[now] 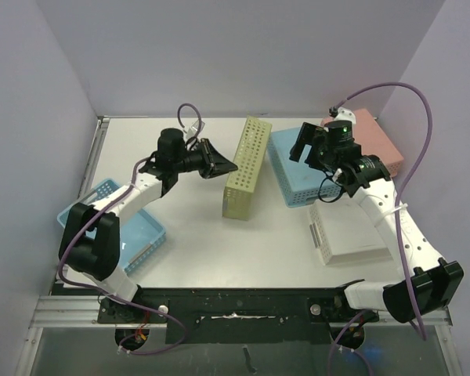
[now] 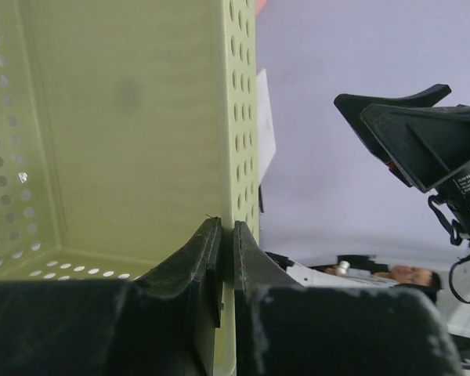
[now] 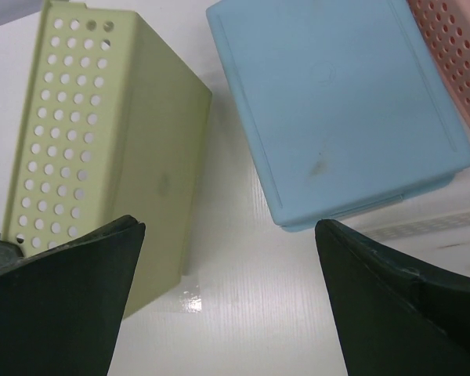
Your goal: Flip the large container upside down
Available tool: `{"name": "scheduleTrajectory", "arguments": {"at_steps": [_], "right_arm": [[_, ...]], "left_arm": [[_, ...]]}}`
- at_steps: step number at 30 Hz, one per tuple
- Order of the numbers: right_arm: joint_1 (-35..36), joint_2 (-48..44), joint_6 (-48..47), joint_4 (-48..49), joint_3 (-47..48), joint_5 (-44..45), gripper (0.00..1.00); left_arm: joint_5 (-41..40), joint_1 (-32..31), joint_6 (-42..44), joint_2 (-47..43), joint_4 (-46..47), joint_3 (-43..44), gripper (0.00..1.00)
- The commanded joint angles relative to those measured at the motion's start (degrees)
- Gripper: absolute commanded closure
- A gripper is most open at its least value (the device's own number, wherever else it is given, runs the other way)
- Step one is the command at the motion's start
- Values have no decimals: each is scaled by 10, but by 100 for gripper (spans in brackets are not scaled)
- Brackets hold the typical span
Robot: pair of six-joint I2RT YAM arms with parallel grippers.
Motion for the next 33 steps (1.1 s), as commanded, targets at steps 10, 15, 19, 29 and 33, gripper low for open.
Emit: {"name": "scheduleTrajectory", "arguments": {"at_steps": [10,15,19,29,33], "right_arm": [[-2,2,28,35,-27,-35,3],[5,11,66,99,-62,-121,3],[22,29,76,115,-61,-135,3],[52,55,76,121,-45,-131,3],[66,58,79,121,-47,-127,2]], "left_arm": [[63,29,-105,-34,214,-125,81],[43,61,-2,-64,62,-110,74],[30,107,72,-94,-31,-109,74],[19,190,123,-74,-82,-114,73],[-4,202,134,-38,-94,-90,73]]}}
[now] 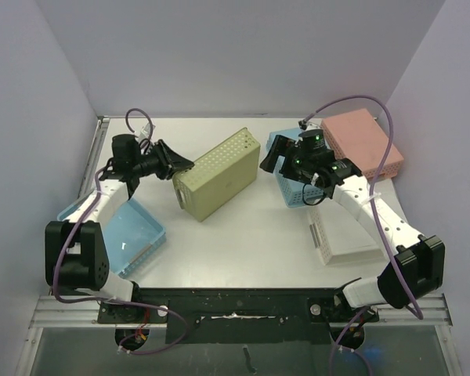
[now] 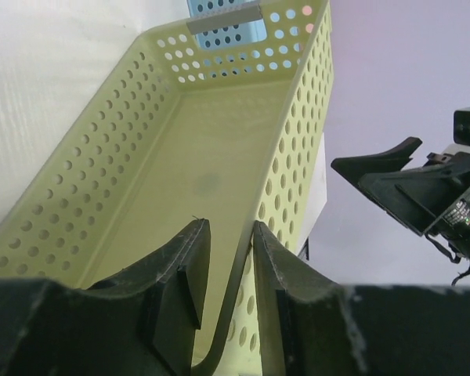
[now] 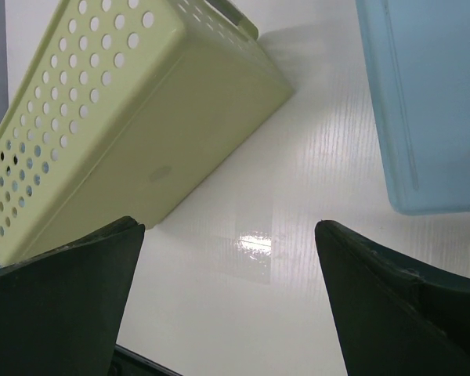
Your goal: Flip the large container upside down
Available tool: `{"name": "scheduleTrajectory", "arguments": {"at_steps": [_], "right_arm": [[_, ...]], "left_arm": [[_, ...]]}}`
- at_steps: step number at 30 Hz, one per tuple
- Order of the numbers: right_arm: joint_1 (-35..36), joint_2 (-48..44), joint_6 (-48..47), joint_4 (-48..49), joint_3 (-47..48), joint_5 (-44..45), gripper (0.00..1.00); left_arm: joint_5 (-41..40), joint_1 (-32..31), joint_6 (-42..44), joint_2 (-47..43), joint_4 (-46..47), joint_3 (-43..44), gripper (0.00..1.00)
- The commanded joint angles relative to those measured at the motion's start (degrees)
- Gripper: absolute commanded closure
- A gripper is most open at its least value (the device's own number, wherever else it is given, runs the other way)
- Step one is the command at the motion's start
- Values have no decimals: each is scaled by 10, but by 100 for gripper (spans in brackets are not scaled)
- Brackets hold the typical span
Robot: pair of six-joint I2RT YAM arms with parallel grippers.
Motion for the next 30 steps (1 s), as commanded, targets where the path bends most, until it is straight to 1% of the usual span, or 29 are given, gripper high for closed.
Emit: {"name": "scheduleTrajectory", "arguments": {"at_steps": [1,5,7,10,14,16,18,21,23,25,27,30], "right_arm": [[18,-2,7,31,17,-1,2],[26,-5,9,29,14,2,2],[28,-9,8,26,14,6,2],[28,-15,6,19,13,13,2],[28,-24,5,15,9,20,2],[28,-25,4,15,7,22,2],[28,-25,2,14,5,24,2],[27,-21,-2,13,0,23,2],[28,-18,-6,8,-4,23,2],[30,-15,-15,-1,-16,20,2],[32,-16,-22,-9,-28,21,2],[34,-23,-23,-18,-56,33,1]], "left_arm": [[-52,16,48,49,-61,34,72],[-87,44,48,100,-72,78,72],[-100,55,48,127,-75,114,72],[-116,57,61,169,-105,175,71],[-128,54,81,201,-140,236,69],[-139,40,119,208,-180,273,68],[-166,17,166,211,-236,313,64],[-238,-28,236,221,-325,369,57],[-292,-46,266,225,-375,398,55],[-350,-56,288,210,-416,409,53],[-381,-57,298,179,-424,399,52],[-434,-57,288,116,-424,342,48]]}}
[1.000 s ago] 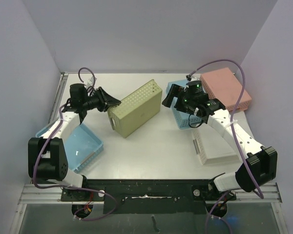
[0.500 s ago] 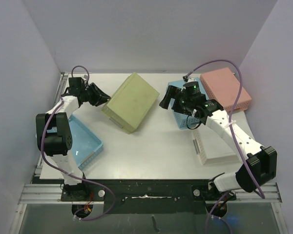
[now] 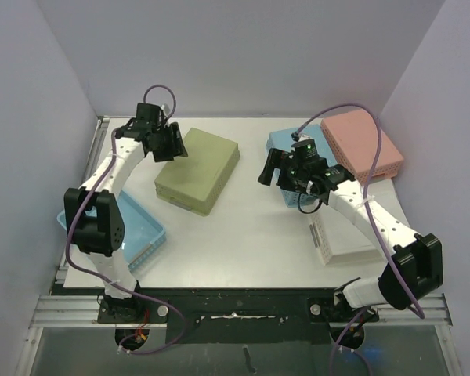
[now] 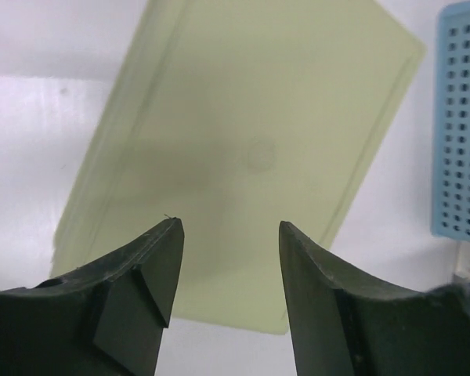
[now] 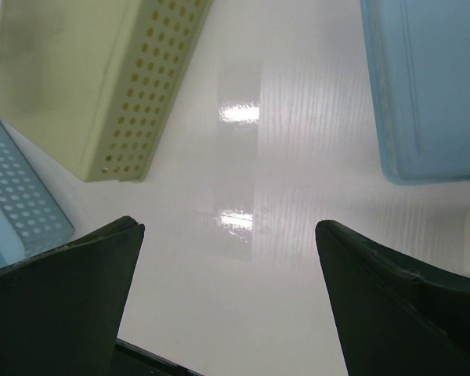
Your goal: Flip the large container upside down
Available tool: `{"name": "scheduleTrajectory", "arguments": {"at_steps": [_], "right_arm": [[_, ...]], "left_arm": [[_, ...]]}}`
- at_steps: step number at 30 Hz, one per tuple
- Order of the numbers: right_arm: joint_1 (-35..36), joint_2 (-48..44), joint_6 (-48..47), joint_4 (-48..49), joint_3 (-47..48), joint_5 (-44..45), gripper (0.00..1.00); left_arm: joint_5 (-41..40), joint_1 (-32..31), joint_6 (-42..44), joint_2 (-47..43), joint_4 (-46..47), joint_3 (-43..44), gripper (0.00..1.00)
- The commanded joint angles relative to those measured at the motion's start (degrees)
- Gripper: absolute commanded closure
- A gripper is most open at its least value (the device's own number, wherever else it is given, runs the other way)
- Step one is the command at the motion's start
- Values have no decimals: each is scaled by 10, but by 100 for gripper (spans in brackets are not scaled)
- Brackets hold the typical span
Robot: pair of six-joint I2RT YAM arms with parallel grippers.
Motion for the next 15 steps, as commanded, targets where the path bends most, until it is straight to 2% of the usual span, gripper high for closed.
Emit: {"name": "scheduleTrajectory", "arguments": {"at_steps": [1,7,9,15], "right_arm": [[6,-21,-13,-12,-39,22,1],[9,-25,-6,-6,-71,22,1],[14,-16,-6,-8,-62,25,1],[30,5,-11,-5,-34,28,1]], "left_arm": [[-126,11,23,-119,-46,-65,48],[-225,17,-57,-295,-20,-246,43],[-255,17,-92,-340,-26,-286,29],[-305,19,-136,-382,-39,-356,27]]}}
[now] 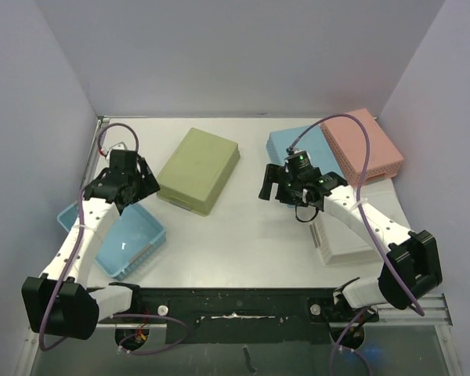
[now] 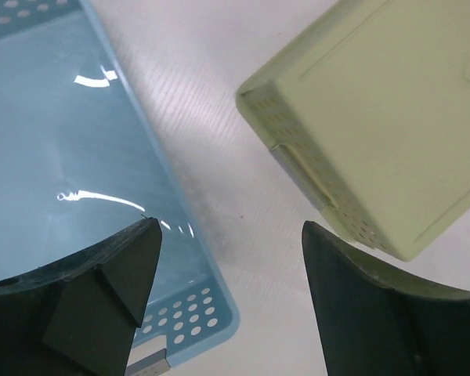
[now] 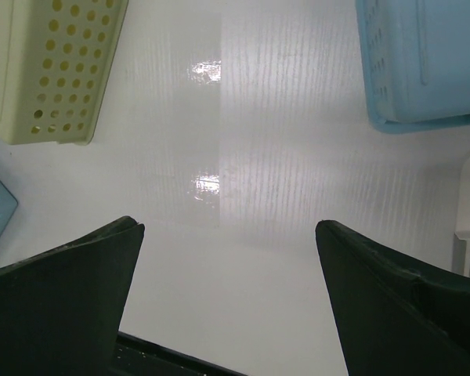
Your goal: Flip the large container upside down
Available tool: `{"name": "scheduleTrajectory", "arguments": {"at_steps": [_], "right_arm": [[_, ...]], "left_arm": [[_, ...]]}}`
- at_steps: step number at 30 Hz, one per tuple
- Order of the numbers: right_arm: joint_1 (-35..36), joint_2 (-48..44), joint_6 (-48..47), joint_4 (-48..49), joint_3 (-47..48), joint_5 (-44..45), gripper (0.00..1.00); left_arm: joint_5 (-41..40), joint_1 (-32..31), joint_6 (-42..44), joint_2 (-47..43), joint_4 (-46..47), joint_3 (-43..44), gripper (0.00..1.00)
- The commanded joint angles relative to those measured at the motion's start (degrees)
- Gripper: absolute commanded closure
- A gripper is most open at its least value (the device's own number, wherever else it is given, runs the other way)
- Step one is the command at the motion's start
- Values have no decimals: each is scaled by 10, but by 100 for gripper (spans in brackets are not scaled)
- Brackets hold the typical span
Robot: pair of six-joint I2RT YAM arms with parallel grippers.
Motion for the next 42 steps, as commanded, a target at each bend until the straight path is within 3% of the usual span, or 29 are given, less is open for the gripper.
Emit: {"name": "scheduleTrajectory", "arguments": {"at_steps": [1,11,17,22,32,37,42], "right_arm": [[15,7,-8,22,42,13,0],[28,12,6,-1,37,36,3],[29,9,7,-13,42,50,2],[27,10,-5,-20,51,68,2],[-31,-29,-23,-62,77,128,2],[-51,-71,-9,-92,94,240,2],[-59,-99,-56,-111,132,322,3]], "left_arm": [[-66,5,-53,-5,-1,-30,27],[-5,33,-59,51,82,-110,26],[15,32,-41,58,93,-83,71],[54,33,3,21,73,-25,100],[221,-2,57,-74,55,95,100],[305,-66,58,-74,72,162,100],[400,-161,-13,-47,175,182,100]]}}
